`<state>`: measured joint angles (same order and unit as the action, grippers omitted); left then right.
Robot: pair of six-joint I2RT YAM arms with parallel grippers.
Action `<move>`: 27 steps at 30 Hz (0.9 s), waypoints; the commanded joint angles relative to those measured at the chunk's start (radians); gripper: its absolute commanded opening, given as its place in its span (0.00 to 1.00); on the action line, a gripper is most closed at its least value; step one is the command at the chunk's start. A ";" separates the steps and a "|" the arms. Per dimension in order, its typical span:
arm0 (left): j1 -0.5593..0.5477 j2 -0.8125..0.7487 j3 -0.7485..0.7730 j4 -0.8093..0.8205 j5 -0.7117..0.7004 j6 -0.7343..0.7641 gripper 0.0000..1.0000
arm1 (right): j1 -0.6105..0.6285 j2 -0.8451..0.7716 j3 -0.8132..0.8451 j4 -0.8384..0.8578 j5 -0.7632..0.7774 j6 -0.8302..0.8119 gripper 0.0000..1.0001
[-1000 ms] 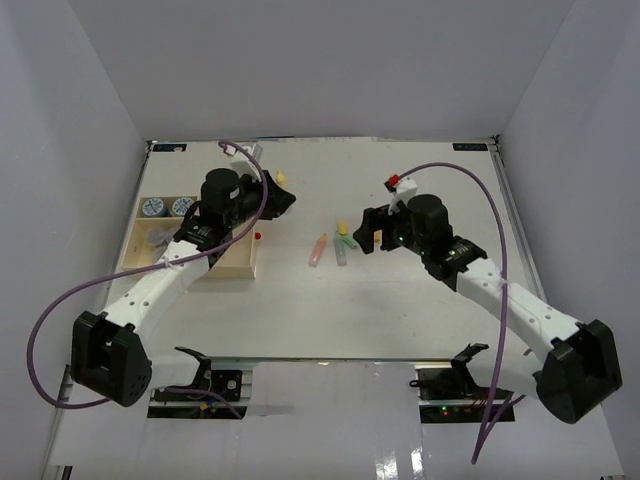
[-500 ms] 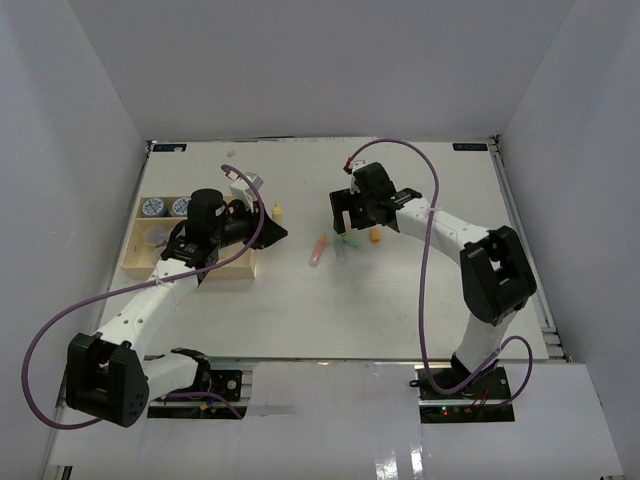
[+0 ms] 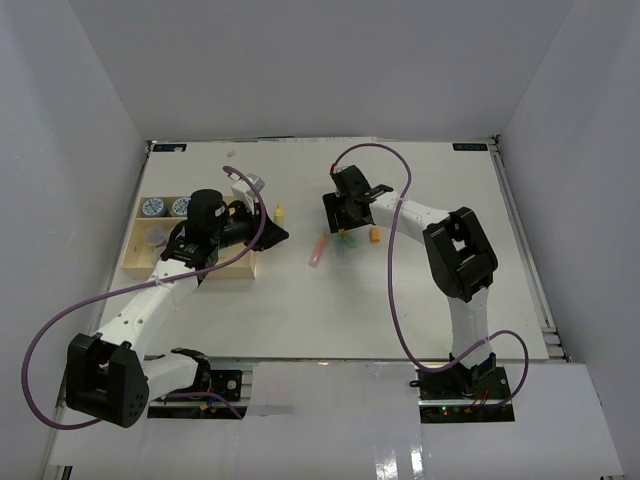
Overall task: Sort the stationery into containers
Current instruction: Pick up the pen cap from the center of the board.
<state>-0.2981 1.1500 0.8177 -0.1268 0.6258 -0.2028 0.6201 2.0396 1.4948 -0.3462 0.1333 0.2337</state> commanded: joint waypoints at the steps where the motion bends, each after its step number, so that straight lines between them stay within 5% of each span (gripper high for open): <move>1: 0.002 -0.019 -0.003 0.021 0.023 0.013 0.20 | 0.009 0.019 0.058 0.013 0.066 0.026 0.66; 27: 0.002 -0.018 -0.002 0.018 0.032 0.016 0.22 | 0.012 0.131 0.108 0.007 0.127 0.079 0.44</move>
<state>-0.2981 1.1500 0.8177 -0.1268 0.6365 -0.2020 0.6289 2.1460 1.5764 -0.3431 0.2417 0.2897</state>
